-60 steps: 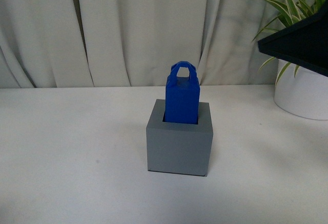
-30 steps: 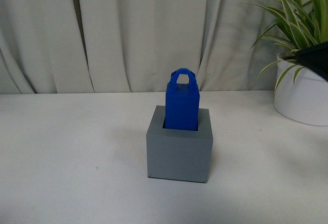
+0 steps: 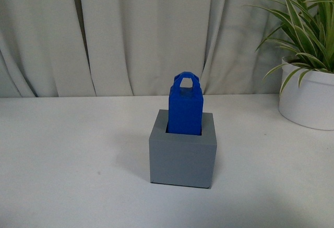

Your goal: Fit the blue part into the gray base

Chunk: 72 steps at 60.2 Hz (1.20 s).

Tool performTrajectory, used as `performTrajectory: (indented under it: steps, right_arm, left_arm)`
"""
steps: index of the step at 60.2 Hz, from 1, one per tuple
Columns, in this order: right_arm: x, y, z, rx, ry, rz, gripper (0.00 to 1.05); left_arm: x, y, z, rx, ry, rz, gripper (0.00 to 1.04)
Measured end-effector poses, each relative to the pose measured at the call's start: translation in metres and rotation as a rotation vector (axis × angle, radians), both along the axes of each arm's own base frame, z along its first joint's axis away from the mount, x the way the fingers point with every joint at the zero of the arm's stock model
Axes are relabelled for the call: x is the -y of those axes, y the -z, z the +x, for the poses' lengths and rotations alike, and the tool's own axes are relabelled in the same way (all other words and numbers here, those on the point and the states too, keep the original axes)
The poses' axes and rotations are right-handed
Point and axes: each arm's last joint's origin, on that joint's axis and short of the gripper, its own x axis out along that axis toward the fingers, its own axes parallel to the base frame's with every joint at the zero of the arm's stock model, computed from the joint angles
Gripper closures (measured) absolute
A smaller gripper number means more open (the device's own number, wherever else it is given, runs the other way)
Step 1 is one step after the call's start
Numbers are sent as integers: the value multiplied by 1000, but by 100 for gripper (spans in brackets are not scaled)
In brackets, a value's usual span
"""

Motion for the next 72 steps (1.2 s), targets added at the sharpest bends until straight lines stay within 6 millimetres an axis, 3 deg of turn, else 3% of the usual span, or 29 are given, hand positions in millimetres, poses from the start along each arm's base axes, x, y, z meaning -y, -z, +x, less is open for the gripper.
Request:
performTrajectory:
  steps: [32,72]
  right_arm:
    - [0,22,-32,8,-6,0,103]
    - [0,20,-50,17,-8,0,103]
  left_arm:
    - [0,0,0,0,0,0,101]
    - [0,0,0,0,0,0,101]
